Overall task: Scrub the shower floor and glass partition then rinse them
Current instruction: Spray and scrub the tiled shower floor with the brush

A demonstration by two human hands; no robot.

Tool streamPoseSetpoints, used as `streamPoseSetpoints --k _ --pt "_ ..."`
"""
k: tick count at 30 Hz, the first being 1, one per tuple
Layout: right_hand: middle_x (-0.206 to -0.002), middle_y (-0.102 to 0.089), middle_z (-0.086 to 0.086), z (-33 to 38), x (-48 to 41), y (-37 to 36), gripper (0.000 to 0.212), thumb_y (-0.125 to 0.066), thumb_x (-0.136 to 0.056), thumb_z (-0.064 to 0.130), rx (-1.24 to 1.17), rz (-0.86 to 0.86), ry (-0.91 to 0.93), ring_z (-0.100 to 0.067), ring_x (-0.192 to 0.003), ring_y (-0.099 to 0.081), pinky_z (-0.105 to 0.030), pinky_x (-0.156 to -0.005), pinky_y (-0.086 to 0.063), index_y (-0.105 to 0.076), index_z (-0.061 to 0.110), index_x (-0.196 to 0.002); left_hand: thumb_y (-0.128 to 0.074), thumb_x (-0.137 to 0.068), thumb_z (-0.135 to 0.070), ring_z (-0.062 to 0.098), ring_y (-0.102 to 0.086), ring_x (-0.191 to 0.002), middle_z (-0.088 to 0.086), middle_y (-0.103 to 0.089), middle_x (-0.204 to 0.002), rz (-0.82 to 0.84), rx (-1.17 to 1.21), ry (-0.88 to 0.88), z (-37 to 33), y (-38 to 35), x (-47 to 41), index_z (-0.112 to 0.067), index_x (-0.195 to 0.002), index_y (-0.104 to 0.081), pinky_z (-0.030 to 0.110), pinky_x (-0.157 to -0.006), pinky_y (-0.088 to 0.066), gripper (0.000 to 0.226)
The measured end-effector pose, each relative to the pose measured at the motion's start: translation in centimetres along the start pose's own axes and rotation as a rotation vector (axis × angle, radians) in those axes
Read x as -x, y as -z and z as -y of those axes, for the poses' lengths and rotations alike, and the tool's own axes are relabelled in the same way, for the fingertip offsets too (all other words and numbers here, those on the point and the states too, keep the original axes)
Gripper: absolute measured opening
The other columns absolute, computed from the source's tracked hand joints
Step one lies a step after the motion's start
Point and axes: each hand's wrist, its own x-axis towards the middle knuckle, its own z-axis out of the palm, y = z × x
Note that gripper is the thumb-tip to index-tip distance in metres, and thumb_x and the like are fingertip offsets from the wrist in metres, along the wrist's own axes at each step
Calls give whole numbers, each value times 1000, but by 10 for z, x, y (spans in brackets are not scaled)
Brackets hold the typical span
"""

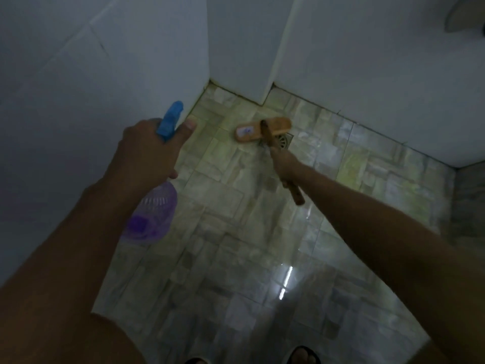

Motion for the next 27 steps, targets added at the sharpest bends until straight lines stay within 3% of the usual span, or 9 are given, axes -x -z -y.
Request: streamPoseSetpoints --k 2,5,10,13,16,21,27 --pt "-81 -54 -9 -15 31 -17 44 -27 -106 53 78 100 -25 -20 -55 -50 -26 -41 -44 -49 16 -94 -52 -88 -67 12 -64 -42 15 -70 -75 16 -5 25 4 0 -1 1 -90 -64 43 -60 -58 69" --pt "-80 -55 -9 -17 42 -11 49 -27 -105 55 214 159 -11 -21 -54 -52 -26 -41 -43 -49 10 -104 -54 -86 -67 17 -66 -44 16 -70 -73 54 -20 82 14 1 -1 -2 -84 -64 42 -61 -58 66" --pt "-77 -52 -11 48 -13 -5 44 -28 -107 43 78 63 30 -20 -53 -46 -22 -43 -40 -49 9 -126 -53 -86 -69 16 -66 -43 19 -71 -79 50 -64 157 24 9 -4 2 -91 -65 47 -66 -58 72" --pt "-88 -57 -17 93 -32 -30 43 -28 -109 30 12 69 61 -25 -65 -53 -32 -57 -47 -42 4 -140 -52 -86 -71 17 -67 -44 18 -72 -82 15 -69 175 30 17 -6 3 -96 -65 50 -66 -60 76" --pt "-92 -60 -15 101 -28 -65 49 -27 -107 43 81 123 132 -26 -65 -56 -32 -54 -48 -48 6 -132 -50 -87 -72 22 -69 -49 18 -72 -81 -13 -78 190 33 23 -8 3 -95 -64 51 -64 -60 77" --pt "-109 -60 -17 38 5 -72 62 -26 -104 59 365 216 181 -29 -74 -61 -29 -49 -46 -48 7 -129 -52 -86 -72 21 -69 -48 20 -72 -85 -29 -15 238 36 33 -5 5 -100 -64 55 -64 -59 79" --pt "-85 -55 -12 58 -22 -29 54 -28 -105 54 228 78 74 -24 -59 -52 -27 -47 -44 -47 10 -130 -52 -87 -70 20 -69 -48 22 -72 -88 -59 2 271 42 49 0 5 -102 -63 56 -63 -58 78"
